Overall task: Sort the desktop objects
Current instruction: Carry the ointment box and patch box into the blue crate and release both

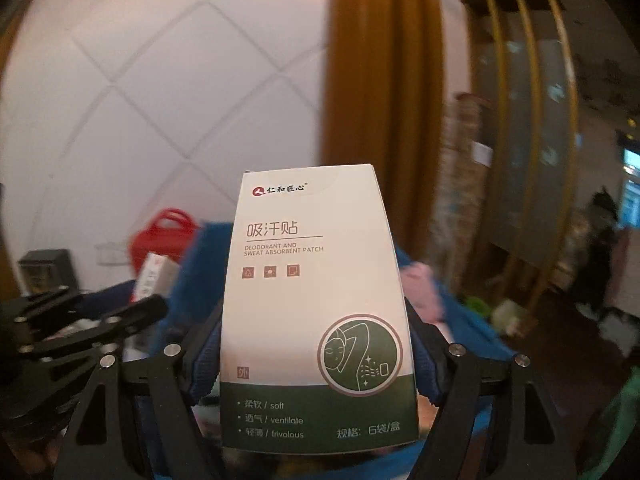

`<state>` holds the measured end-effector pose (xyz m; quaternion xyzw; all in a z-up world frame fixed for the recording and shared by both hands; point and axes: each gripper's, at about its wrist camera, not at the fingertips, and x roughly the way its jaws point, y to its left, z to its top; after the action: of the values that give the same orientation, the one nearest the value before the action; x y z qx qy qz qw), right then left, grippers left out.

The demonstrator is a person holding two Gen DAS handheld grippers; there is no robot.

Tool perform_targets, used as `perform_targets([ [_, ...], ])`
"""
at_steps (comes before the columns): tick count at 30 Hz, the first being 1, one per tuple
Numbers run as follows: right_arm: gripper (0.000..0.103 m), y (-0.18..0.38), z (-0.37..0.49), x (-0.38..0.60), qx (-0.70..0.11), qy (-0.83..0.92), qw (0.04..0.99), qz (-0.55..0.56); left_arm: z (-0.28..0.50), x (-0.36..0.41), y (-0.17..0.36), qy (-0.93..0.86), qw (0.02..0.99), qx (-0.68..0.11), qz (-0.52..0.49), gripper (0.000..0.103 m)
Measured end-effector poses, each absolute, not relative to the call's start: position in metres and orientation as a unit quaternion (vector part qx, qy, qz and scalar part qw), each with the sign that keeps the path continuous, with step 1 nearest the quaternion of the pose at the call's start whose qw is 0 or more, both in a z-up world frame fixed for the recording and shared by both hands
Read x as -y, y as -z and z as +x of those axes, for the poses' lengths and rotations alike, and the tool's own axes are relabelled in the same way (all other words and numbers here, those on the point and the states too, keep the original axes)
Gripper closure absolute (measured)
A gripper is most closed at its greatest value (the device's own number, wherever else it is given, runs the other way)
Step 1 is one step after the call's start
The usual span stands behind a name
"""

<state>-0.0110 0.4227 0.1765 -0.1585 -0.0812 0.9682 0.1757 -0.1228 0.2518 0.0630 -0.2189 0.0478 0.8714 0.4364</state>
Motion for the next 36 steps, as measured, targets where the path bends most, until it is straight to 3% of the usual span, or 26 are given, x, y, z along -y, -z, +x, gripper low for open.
perform_targets([
  [8,0.026,-0.129,-0.04,-0.486,0.067,-0.946,0.196,-0.248,-0.119,-0.303,-0.046,-0.861,0.423,-0.098,-0.264,0.077],
  [9,0.026,-0.123,-0.044,-0.49,0.064,-0.945,0.193,-0.256,-0.118,-0.306,-0.046,-0.861,0.421,-0.101,-0.268,0.07],
  [10,0.026,-0.118,-0.047,-0.501,0.06,-0.945,0.19,-0.26,-0.119,-0.308,-0.044,-0.861,0.416,-0.106,-0.272,0.054],
  [11,0.024,-0.116,-0.048,-0.505,0.057,-0.945,0.188,-0.262,-0.117,-0.31,-0.044,-0.862,0.414,-0.107,-0.272,0.043],
  [12,0.014,-0.116,-0.047,-0.506,0.056,-0.944,0.188,-0.264,-0.12,-0.31,-0.043,-0.864,0.412,-0.104,-0.27,0.022],
  [13,0.007,-0.117,-0.047,-0.512,0.055,-0.945,0.187,-0.264,-0.118,-0.307,-0.044,-0.867,0.411,-0.101,-0.265,0.011],
  [14,0.001,-0.118,-0.044,-0.512,0.054,-0.946,0.185,-0.26,-0.109,-0.304,-0.044,-0.868,0.41,-0.099,-0.26,0.008],
  [16,0.0,-0.119,-0.04,-0.514,0.057,-0.947,0.184,-0.257,-0.107,-0.3,-0.046,-0.871,0.406,-0.1,-0.256,0.003],
  [28,0.0,-0.137,0.036,-0.463,0.058,-0.954,0.179,-0.232,-0.069,-0.228,-0.067,-0.902,0.368,-0.077,-0.213,0.001],
  [36,0.0,-0.145,0.081,-0.428,0.067,-0.953,0.187,-0.23,-0.046,-0.202,-0.067,-0.889,0.382,-0.07,-0.244,0.001],
])
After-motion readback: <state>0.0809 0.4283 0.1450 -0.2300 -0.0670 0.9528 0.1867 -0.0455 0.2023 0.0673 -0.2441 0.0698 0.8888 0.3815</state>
